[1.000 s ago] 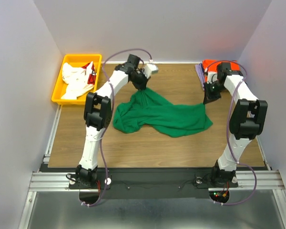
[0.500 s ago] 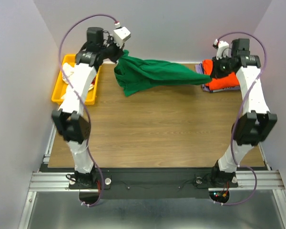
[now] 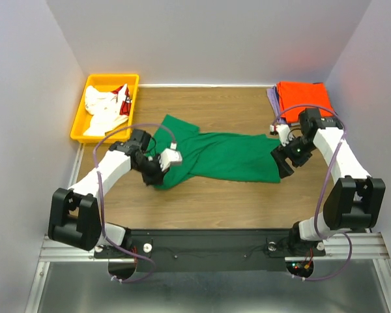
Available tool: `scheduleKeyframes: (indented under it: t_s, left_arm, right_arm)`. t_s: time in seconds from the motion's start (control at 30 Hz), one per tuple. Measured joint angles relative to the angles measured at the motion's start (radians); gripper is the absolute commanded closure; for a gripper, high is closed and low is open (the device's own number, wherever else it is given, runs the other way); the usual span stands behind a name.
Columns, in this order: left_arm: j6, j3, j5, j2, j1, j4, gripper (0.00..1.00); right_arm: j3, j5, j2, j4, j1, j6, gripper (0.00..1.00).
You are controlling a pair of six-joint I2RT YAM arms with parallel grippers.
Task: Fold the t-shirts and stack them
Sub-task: Flatten the tshirt out
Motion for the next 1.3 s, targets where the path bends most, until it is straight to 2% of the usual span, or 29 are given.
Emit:
scheduleKeyframes:
  t_s: [0.07, 0.17, 0.23, 0.27, 0.43, 0.47, 0.6, 0.8, 1.3]
  left_arm:
    - [0.037, -0.093, -0.034, -0.002, 0.01, -0.058, 0.72]
    - [0.07, -0.12, -0.063, -0.022, 0.033, -0.089, 0.66]
    - [0.081, -0.109, -0.072, -0.049, 0.063, -0.086, 0.62]
    - [0.081, -0.096, -0.073, -0.054, 0.077, -0.086, 0.58]
    - [0.005, 0.063, -0.058, 0.005, 0.118, -0.035, 0.57]
    - [-0.021, 0.115, -0.056, 0.051, 0.123, -0.003, 0.49]
    - [-0.163, 0.227, -0.043, 0.2, 0.142, 0.112, 0.48]
    - [-0.339, 0.269, -0.026, 0.336, 0.157, 0.21, 0.48]
    - [-0.504, 0.336, -0.065, 0.469, 0.17, 0.281, 0.47]
  right_arm:
    - [0.048, 0.003, 0.014, -0.006, 0.0, 0.0, 0.13]
    - [0.147, -0.006, 0.069, 0.001, 0.0, 0.016, 0.19]
    - [0.216, -0.016, 0.128, 0.015, 0.0, 0.044, 0.27]
    - [0.257, -0.02, 0.177, 0.036, 0.0, 0.064, 0.33]
    - [0.382, -0.025, 0.373, 0.114, 0.0, 0.175, 0.46]
    - [0.399, -0.024, 0.4, 0.128, 0.0, 0.193, 0.47]
    - [0.504, -0.026, 0.514, 0.165, 0.0, 0.284, 0.53]
    - [0.582, -0.022, 0.59, 0.197, 0.0, 0.357, 0.55]
    - [0.71, -0.042, 0.809, 0.25, 0.019, 0.454, 0.57]
